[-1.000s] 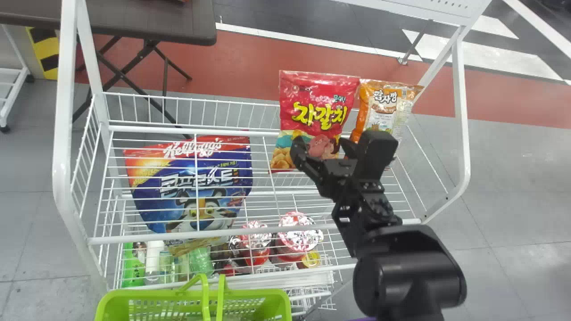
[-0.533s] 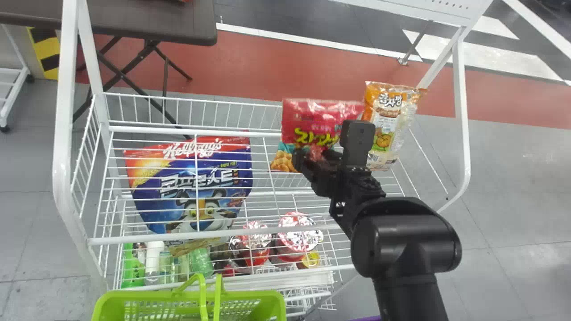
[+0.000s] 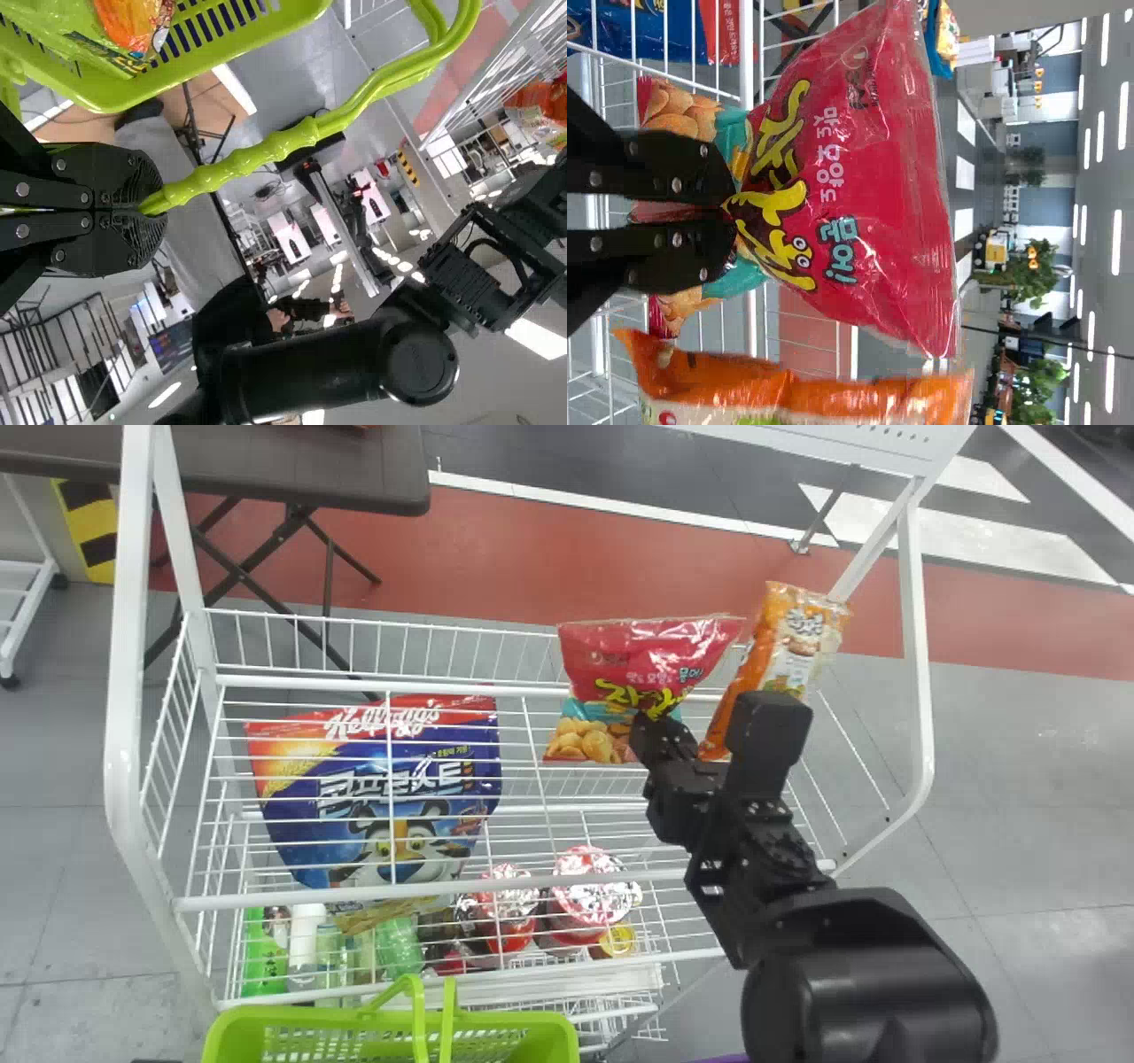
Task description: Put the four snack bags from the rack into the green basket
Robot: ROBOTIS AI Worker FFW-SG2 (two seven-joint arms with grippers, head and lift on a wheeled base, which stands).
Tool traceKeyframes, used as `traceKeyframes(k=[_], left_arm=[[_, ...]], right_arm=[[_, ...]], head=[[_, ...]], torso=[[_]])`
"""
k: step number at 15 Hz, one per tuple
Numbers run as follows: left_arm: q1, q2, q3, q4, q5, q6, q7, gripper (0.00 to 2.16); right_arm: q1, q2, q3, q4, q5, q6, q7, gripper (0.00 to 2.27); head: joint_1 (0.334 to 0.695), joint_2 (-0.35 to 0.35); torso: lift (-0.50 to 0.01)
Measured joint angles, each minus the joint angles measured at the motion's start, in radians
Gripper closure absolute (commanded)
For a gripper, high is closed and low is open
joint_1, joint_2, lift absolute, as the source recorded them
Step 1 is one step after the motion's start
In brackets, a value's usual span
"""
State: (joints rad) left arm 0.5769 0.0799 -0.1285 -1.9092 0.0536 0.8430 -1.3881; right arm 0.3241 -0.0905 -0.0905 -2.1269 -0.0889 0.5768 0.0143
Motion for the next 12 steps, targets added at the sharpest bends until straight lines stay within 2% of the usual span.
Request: traceKeyframes(k=[3,7,10,12], left_arm=[[-0.002,0.0,0.0,0.002,0.002,-0.001,0.0,2.03],[-0.002,0.001,0.001,0.002,0.006,-0.001,0.0,2.03],[0.005,0.0,0.007,0.004,0.01,-0.005,0.003,2.03],[0.011,-0.003,0.011,0.004,0.012,-0.016,0.01,2.03]], right_arm=[[0.122,0.0,-0.017,-0.187,-0.032,0.122,0.054,2.22],[0.235,0.0,-0.108,-0.423,-0.168,0.605,0.188,2.22],[0.279,0.0,-0.145,-0.509,-0.223,0.941,0.227,2.22],[0.298,0.0,-0.177,-0.519,-0.261,0.985,0.283,2.22]], head=[[0.695,-0.35],[0.695,-0.35],[0.695,-0.35],[0.695,-0.35]], torso=[[-0.007],[-0.007],[-0.007],[-0.007]])
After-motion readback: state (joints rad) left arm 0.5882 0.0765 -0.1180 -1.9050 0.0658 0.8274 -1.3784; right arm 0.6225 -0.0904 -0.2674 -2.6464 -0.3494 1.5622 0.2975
